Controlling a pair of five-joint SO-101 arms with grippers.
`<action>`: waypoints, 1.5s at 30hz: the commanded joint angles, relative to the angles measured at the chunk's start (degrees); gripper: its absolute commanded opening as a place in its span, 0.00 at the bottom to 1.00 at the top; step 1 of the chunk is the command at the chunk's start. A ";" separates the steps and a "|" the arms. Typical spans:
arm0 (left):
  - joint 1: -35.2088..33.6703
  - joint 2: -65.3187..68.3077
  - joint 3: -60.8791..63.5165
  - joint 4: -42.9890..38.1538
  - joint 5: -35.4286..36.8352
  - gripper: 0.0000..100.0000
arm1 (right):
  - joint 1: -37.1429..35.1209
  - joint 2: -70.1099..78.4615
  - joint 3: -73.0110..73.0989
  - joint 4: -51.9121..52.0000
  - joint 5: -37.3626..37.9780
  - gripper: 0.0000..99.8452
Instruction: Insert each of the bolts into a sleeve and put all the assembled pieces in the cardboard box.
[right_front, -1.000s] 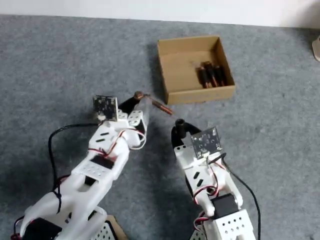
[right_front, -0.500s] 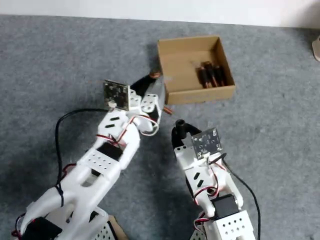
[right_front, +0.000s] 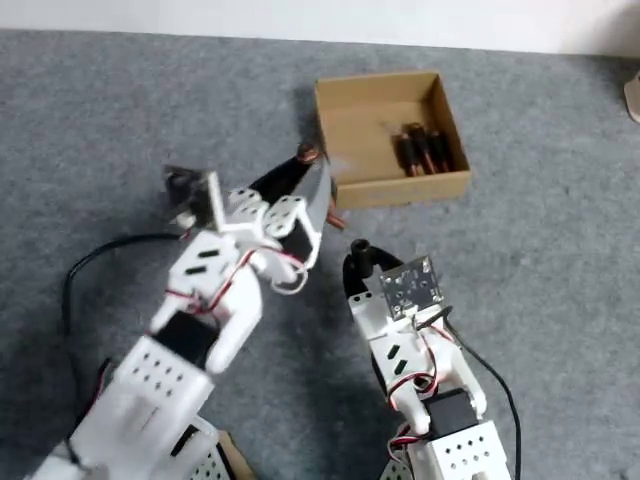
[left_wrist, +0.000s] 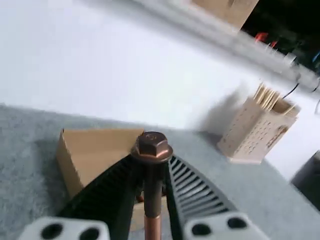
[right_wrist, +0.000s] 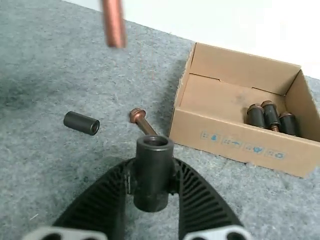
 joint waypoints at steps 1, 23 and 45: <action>1.10 -5.76 0.57 0.18 0.35 0.00 | -0.48 -1.45 6.73 0.04 1.05 0.00; 6.99 2.15 3.03 -1.14 -0.09 0.00 | -0.48 -1.54 6.73 -0.13 1.32 0.00; 6.99 10.33 4.62 -14.33 -0.18 0.00 | -0.57 -1.54 6.64 -0.13 1.41 0.00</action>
